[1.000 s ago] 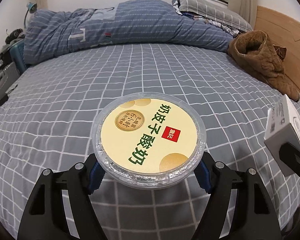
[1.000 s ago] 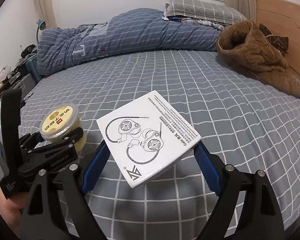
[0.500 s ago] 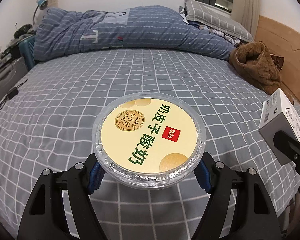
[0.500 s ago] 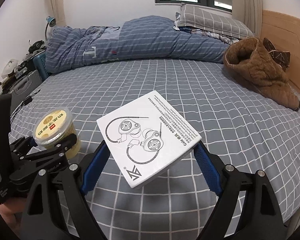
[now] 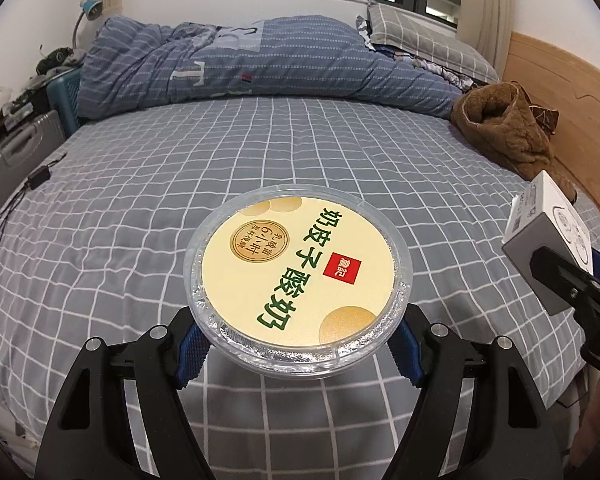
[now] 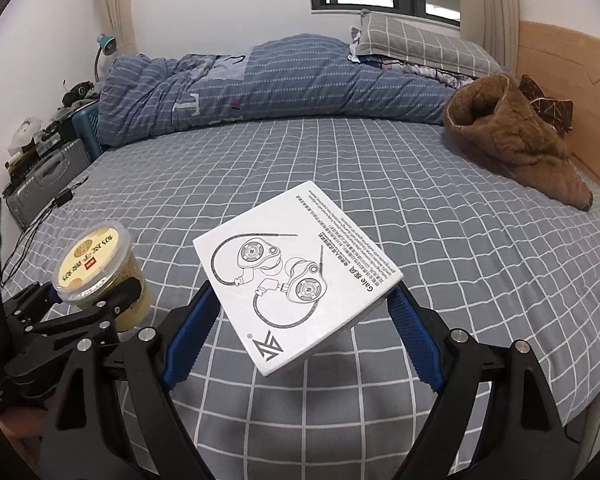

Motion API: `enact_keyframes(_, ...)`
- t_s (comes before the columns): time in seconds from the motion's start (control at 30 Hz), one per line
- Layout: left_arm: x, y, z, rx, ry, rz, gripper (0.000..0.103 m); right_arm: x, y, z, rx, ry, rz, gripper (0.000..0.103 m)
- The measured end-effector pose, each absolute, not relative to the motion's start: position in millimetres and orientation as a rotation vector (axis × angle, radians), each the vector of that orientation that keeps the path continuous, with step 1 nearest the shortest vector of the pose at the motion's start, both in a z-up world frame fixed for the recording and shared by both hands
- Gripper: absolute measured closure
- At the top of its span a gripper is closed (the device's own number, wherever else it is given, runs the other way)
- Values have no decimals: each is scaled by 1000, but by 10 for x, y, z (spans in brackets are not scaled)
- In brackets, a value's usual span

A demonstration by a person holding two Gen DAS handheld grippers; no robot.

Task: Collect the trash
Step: 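Lift the yogurt cup and earphone box and carry them toward the bin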

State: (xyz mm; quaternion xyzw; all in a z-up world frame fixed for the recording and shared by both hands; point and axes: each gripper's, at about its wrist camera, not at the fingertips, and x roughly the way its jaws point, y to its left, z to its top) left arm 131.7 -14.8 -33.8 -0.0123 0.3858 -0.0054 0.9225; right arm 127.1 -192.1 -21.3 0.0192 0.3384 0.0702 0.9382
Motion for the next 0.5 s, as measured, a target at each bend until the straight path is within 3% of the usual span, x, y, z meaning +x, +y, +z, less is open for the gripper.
enact_keyframes(0.5,952,-104,-305,-43,796,-12,30,934,-1803,-149,-8,676,146,21)
